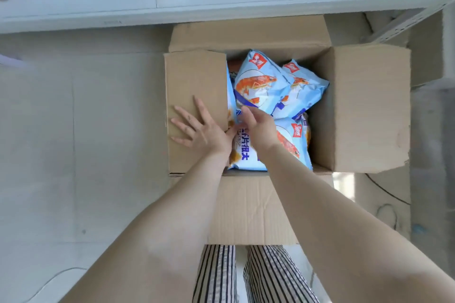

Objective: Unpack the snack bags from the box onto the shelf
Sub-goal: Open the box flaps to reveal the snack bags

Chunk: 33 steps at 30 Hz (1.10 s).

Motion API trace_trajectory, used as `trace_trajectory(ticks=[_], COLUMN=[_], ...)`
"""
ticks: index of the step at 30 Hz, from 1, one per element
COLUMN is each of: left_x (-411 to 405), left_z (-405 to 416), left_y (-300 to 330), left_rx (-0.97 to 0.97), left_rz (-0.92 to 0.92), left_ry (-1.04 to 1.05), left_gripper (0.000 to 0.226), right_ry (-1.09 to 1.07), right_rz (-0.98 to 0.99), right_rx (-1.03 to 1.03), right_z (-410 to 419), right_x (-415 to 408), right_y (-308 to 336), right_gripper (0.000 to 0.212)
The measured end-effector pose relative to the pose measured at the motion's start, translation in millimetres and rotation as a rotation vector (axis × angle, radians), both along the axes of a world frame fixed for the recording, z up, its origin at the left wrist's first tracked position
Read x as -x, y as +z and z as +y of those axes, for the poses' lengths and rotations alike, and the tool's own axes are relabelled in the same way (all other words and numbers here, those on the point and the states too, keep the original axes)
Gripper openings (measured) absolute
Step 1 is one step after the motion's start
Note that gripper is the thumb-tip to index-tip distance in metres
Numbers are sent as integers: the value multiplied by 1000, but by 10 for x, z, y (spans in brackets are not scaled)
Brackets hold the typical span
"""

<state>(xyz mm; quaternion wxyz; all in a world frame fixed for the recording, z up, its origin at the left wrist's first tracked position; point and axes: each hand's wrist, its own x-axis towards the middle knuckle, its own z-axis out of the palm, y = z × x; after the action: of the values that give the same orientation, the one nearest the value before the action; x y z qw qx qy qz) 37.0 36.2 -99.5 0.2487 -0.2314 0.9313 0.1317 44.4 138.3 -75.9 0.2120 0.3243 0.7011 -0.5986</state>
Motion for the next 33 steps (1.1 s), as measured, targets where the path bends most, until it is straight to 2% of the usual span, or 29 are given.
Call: trace_trajectory(ticks=[4,8,11,15,19,21,23,25,28,30,32,33], left_x=[-105,-207,-195,-217,-228,-222,-208,-180,-175,-214,-233,-225], left_z=[-125,-331,-441,-662,-926,-1106,-1329,-1593,-2041,-2280,-2425,-2462], left_y=[-61,-19,76,245,521,643,771,889,909,797,597,458], left_rx=[-147,-234,-364,-534,-794,-948,-1134,-1235,-1239,-1176,-956,-781], left_rz=[64,128,172,178,164,137,115,85,97,187,329,382], left_ry=[0,-40,-13,23,224,319,398,434,566,687,764,751], left_gripper=[123,118,113,106,91,84,67,46,35,27,19,17], right_ry=[-54,17,15,3,-21,26,138,290,440,552,599,593], right_rz=[-37,-6,49,73,57,47,74,138,139,59,2,-29], right_rx=[52,-40,-53,119,357,374,310,165,-236,-498,-584,-595], right_z=[-127,-134,-203,-342,-576,-723,-901,-1105,-1422,-1582,-1699,-1745], right_x=[61,106,142,225,368,436,505,569,658,684,689,689], right_y=[-119,-148,-42,142,292,332,352,312,215,119,-6,-58], right_gripper=[19,20,8,9,15,23,34,44,68,80,89,93])
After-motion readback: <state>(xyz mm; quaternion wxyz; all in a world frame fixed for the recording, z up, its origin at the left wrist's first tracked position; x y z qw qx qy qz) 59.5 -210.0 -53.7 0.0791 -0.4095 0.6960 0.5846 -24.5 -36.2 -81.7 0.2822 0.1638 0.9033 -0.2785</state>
